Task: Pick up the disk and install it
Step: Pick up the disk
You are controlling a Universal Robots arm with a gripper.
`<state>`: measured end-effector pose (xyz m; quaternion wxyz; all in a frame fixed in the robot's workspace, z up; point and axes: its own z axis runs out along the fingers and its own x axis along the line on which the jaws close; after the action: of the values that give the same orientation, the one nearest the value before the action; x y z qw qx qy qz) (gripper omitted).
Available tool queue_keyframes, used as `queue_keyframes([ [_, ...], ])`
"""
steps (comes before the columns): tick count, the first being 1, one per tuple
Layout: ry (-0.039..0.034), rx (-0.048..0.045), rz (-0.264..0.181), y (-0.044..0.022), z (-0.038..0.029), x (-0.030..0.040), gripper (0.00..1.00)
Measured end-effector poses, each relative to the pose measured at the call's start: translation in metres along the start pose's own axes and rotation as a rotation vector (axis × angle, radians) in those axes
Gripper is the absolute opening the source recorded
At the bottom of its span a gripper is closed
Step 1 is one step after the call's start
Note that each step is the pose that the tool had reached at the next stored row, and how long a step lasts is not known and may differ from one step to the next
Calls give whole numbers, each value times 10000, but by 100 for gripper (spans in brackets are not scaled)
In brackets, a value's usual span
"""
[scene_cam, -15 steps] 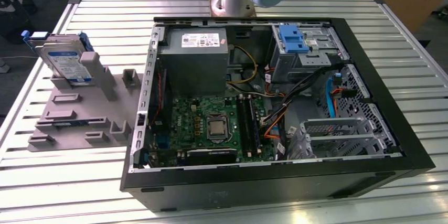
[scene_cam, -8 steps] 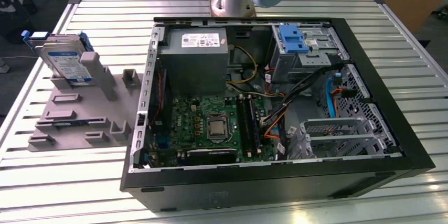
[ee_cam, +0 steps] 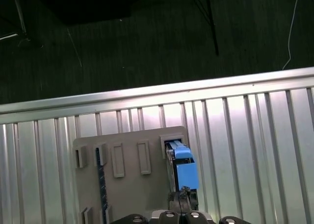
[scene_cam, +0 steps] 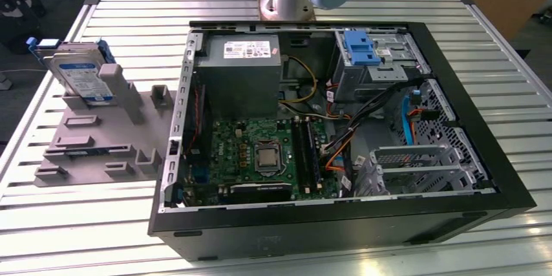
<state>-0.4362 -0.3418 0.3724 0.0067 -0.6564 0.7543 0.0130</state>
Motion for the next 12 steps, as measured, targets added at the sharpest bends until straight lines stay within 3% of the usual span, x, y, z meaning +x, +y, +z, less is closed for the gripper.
queue_keyframes([
  [5, -63, -5, -95, 18, 18, 2, 11],
  [12, -62, -9, -233, 18, 20, 3, 11],
])
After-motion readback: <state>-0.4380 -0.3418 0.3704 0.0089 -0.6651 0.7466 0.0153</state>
